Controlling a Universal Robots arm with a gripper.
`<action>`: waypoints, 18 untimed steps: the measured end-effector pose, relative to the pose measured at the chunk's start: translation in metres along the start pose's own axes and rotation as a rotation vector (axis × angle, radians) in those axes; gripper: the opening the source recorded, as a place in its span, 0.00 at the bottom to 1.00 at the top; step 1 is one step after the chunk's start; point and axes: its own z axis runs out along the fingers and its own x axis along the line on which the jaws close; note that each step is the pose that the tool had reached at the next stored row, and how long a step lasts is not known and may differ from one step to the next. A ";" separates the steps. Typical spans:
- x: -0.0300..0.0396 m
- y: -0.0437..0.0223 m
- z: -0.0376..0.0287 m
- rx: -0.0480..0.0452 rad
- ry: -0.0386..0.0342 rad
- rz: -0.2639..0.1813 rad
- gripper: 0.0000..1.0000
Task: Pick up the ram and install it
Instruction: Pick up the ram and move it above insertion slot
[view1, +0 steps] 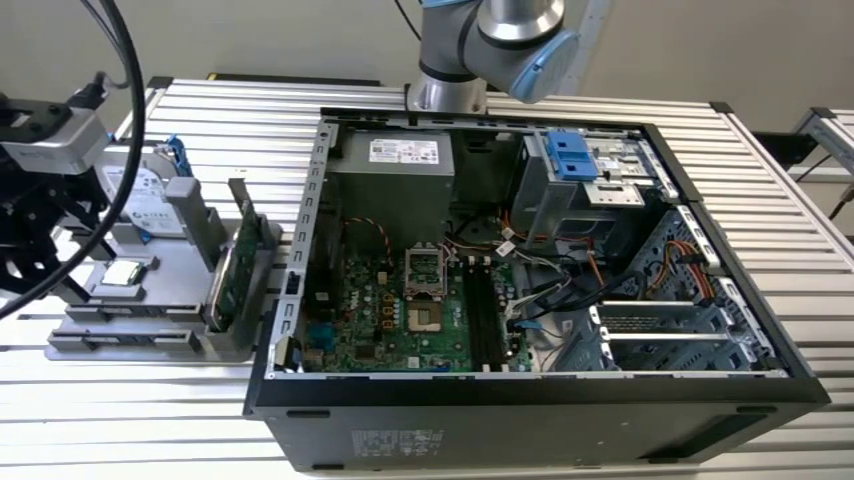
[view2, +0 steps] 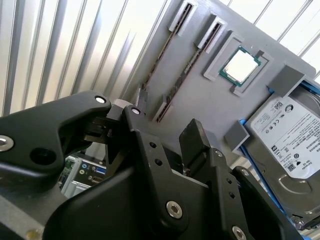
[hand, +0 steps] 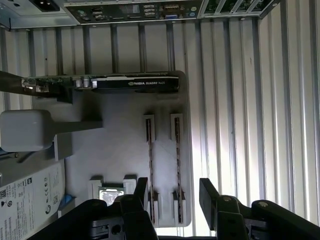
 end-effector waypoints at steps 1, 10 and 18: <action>0.0000 0.0000 0.0003 0.0000 0.0000 0.000 1.00; 0.0000 -0.0001 0.0030 0.0000 0.0000 0.000 1.00; 0.0000 -0.0003 0.0050 0.0000 0.0000 0.000 1.00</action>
